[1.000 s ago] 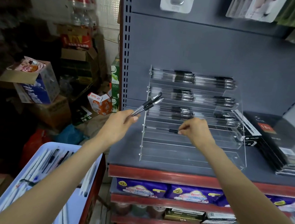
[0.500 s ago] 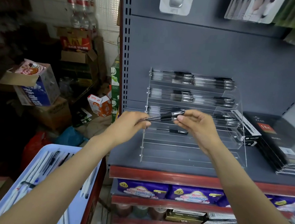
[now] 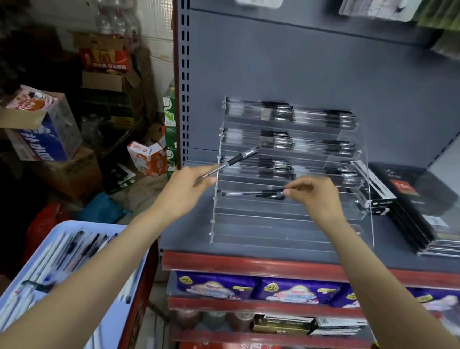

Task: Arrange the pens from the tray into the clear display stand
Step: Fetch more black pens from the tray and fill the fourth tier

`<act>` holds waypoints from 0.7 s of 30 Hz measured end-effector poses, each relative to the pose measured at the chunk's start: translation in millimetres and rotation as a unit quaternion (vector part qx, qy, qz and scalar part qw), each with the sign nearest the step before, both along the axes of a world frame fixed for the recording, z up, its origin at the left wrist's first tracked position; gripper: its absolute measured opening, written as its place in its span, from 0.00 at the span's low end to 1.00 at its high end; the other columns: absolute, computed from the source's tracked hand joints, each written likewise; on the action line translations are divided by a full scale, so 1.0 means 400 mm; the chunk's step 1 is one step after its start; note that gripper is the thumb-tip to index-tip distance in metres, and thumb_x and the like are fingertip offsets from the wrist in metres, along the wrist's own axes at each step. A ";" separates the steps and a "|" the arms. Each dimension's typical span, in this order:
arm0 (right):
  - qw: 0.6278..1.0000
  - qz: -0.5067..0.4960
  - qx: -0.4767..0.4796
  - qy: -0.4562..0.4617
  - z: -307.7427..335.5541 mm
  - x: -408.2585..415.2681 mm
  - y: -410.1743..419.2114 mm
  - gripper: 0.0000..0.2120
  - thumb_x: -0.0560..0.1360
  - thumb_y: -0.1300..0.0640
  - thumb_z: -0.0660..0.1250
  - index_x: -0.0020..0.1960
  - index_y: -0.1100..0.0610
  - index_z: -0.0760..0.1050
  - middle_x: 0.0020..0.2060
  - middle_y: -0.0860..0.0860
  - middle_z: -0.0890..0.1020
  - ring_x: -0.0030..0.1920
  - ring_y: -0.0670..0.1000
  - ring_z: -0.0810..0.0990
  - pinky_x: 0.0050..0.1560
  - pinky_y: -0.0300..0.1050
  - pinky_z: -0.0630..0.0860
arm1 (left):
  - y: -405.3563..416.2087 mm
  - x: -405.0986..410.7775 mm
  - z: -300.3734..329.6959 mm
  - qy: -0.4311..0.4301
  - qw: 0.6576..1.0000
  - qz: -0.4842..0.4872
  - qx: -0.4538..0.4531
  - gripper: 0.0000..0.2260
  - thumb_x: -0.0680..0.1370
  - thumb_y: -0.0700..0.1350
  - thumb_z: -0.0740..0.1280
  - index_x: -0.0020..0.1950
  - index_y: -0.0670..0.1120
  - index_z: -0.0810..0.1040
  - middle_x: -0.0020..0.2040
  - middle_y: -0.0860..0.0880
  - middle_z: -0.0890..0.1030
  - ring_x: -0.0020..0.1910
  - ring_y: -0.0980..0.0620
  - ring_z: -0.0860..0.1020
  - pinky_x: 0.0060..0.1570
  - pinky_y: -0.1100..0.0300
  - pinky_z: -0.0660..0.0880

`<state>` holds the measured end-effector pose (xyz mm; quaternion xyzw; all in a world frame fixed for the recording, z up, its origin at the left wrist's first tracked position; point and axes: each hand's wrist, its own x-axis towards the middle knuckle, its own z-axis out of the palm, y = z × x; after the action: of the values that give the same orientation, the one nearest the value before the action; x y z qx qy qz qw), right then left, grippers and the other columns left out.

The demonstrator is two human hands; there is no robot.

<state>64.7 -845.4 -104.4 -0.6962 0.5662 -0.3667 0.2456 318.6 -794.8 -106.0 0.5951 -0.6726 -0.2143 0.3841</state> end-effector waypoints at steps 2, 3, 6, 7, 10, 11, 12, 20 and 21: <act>0.998 0.017 -0.018 0.065 0.000 0.016 -0.005 0.02 0.69 0.62 0.74 0.41 0.60 0.83 0.34 0.49 0.81 0.35 0.44 0.77 0.38 0.24 0.70 | -0.002 0.000 0.001 -0.003 1.000 -0.001 0.003 0.17 0.79 0.44 0.62 0.69 0.48 0.71 0.65 0.50 0.75 0.64 0.54 0.73 0.60 0.65 0.68; 0.995 0.019 -0.021 0.095 -0.001 0.022 -0.009 0.02 0.69 0.62 0.73 0.41 0.61 0.83 0.33 0.47 0.79 0.34 0.44 0.76 0.36 0.23 0.68 | -0.001 0.000 0.003 -0.006 1.000 -0.001 0.003 0.17 0.79 0.44 0.62 0.69 0.48 0.71 0.65 0.50 0.75 0.63 0.54 0.74 0.60 0.62 0.69; 0.988 0.019 -0.001 0.154 -0.005 0.030 -0.026 0.02 0.69 0.62 0.73 0.41 0.60 0.83 0.31 0.45 0.77 0.32 0.41 0.73 0.34 0.20 0.66 | 0.001 0.001 0.000 -0.016 1.000 0.001 -0.001 0.18 0.80 0.45 0.62 0.70 0.48 0.70 0.65 0.50 0.75 0.58 0.55 0.74 0.58 0.60 0.71; 0.986 0.020 0.010 0.166 -0.006 0.031 -0.030 0.03 0.69 0.62 0.73 0.42 0.60 0.83 0.33 0.47 0.79 0.33 0.41 0.73 0.34 0.19 0.65 | 0.001 -0.001 -0.004 -0.019 1.000 0.001 -0.005 0.18 0.80 0.44 0.62 0.70 0.47 0.70 0.66 0.50 0.75 0.61 0.53 0.74 0.58 0.63 0.70; 0.985 0.026 0.027 0.170 -0.007 0.034 -0.035 0.04 0.69 0.63 0.73 0.44 0.60 0.84 0.40 0.52 0.83 0.37 0.45 0.75 0.34 0.17 0.65 | 0.001 -0.010 -0.020 -0.054 0.998 0.006 -0.035 0.19 0.80 0.43 0.61 0.71 0.44 0.68 0.68 0.48 0.73 0.66 0.52 0.72 0.61 0.69 0.64; 0.986 0.028 0.032 0.161 -0.008 0.036 -0.034 0.05 0.69 0.63 0.73 0.45 0.61 0.84 0.40 0.53 0.83 0.39 0.46 0.76 0.34 0.17 0.65 | 0.001 -0.013 -0.026 -0.065 0.997 0.008 -0.045 0.19 0.80 0.43 0.61 0.71 0.43 0.67 0.69 0.47 0.72 0.68 0.52 0.70 0.64 0.68 0.62; 0.988 0.030 0.038 0.144 -0.007 0.038 -0.032 0.06 0.69 0.63 0.73 0.46 0.61 0.83 0.40 0.53 0.83 0.40 0.46 0.77 0.35 0.18 0.66 | 0.001 -0.015 -0.032 -0.073 0.996 0.008 -0.053 0.19 0.80 0.43 0.61 0.71 0.43 0.67 0.70 0.47 0.70 0.69 0.52 0.68 0.67 0.67 0.60; 0.957 0.130 0.106 -0.237 0.052 0.076 0.028 0.13 0.74 0.62 0.69 0.57 0.54 0.77 0.42 0.50 0.82 0.42 0.45 0.82 0.43 0.32 0.77 | -0.009 -0.018 -0.029 -0.177 0.973 -0.018 -0.144 0.20 0.79 0.39 0.63 0.70 0.41 0.67 0.71 0.46 0.68 0.72 0.52 0.64 0.71 0.63 0.54; 0.944 0.141 0.114 -0.275 0.055 0.082 0.031 0.10 0.74 0.63 0.67 0.55 0.55 0.78 0.41 0.50 0.83 0.42 0.45 0.83 0.44 0.33 0.77 | -0.009 -0.021 -0.025 -0.178 0.973 -0.023 -0.147 0.20 0.79 0.39 0.63 0.70 0.41 0.67 0.71 0.46 0.68 0.72 0.51 0.64 0.71 0.65 0.53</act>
<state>97.7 -832.8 -82.5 -0.6082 0.4108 -0.4386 0.5186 310.3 -798.5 -116.1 0.5452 -0.7679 -0.0125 0.3361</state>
